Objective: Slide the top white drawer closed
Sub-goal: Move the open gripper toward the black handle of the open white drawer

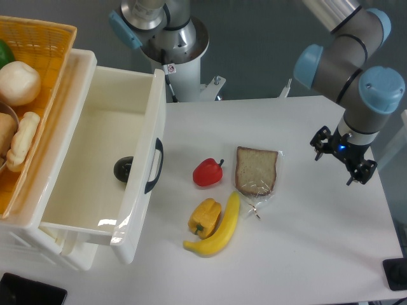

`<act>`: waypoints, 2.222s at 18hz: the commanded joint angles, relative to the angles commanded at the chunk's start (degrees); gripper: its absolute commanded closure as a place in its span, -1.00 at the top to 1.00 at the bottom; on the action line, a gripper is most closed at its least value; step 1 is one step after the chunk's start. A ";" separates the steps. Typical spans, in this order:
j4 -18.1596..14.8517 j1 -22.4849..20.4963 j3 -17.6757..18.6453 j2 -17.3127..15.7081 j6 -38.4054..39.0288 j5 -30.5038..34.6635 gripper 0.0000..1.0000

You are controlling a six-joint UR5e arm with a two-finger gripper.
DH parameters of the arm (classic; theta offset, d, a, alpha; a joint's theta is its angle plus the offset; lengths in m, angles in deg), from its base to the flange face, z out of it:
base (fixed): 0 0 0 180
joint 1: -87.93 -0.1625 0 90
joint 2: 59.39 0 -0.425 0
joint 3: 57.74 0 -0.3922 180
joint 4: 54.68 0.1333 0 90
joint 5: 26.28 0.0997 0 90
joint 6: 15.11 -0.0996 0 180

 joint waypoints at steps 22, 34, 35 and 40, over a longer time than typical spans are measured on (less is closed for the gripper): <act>0.00 6.67 9.49 -11.07 22.65 -5.71 0.92; -2.36 15.21 11.08 -11.87 46.48 -13.87 -1.00; -3.50 15.29 10.99 -12.30 47.54 -15.63 -1.00; -9.40 16.52 10.99 -13.45 48.96 -23.09 -1.00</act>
